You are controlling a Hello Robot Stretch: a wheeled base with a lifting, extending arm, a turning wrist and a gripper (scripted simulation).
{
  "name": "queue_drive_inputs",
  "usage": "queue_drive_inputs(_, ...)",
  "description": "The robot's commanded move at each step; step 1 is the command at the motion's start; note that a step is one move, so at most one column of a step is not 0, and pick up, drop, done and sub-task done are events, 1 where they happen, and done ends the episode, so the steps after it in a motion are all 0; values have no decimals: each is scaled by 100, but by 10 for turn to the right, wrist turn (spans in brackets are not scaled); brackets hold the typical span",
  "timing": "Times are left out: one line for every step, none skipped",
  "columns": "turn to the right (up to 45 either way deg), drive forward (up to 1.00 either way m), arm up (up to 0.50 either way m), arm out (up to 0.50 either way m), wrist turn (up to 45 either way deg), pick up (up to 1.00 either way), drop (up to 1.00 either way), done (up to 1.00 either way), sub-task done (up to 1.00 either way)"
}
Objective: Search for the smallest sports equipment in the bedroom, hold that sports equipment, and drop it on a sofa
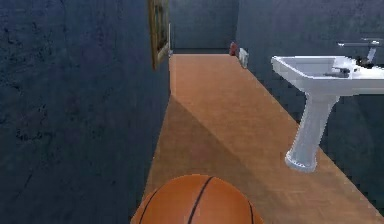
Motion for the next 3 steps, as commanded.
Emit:
queue_drive_inputs(0, 100, 0, 0, 0, 0, 0, 0, 0)
queue_drive_inputs(0, 100, 0, 0, 0, 0, 0, 0, 0)
queue_drive_inputs(0, 100, 0, 0, 0, 0, 0, 0, 0)
